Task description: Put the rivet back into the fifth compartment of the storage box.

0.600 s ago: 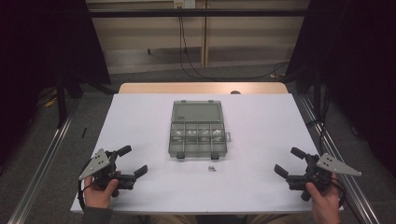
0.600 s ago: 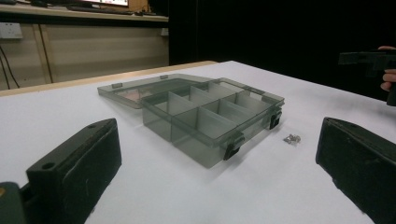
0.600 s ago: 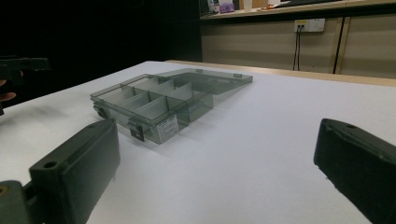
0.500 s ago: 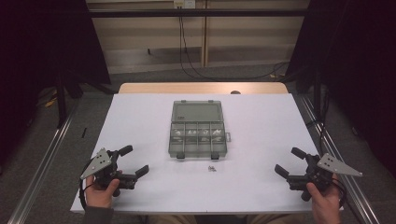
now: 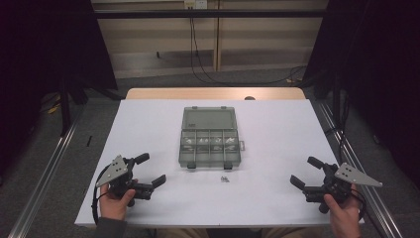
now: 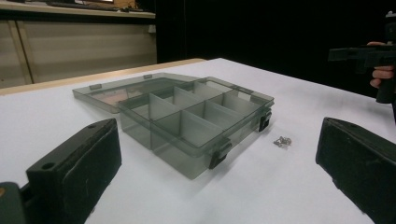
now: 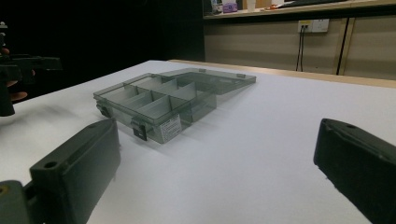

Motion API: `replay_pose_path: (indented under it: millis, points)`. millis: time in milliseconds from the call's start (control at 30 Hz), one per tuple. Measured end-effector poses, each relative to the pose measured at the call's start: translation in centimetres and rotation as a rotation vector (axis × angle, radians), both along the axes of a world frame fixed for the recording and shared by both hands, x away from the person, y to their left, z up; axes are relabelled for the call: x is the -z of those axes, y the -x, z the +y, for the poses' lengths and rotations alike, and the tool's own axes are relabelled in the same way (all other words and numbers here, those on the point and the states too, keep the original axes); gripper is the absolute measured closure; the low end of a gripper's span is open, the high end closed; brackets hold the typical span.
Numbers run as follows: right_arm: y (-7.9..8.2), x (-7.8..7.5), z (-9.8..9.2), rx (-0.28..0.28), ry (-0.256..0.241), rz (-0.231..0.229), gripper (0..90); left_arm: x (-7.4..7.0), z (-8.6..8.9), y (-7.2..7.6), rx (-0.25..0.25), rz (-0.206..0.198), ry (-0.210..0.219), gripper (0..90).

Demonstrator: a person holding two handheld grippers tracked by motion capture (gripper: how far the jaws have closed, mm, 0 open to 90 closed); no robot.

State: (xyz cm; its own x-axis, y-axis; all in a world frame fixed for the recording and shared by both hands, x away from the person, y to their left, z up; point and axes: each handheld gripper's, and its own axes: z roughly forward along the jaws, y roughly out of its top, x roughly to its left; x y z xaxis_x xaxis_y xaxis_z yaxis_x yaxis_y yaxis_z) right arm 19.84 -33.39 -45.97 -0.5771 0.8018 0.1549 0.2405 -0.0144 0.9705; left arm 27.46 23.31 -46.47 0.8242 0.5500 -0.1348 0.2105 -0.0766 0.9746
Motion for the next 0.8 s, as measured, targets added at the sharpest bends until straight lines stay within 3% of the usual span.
replay_pose_path:
  millis: [500,800]
  points:
    - [0.1,0.0,0.1,-0.016,0.013,0.006,0.6,0.2,-3.0,-0.7,0.032,0.027,-0.001,0.1]
    - [0.6,0.0,-0.2,-0.010,0.002,0.005,0.7,0.2,-6.3,-1.4,0.053,0.043,-0.013,0.1]
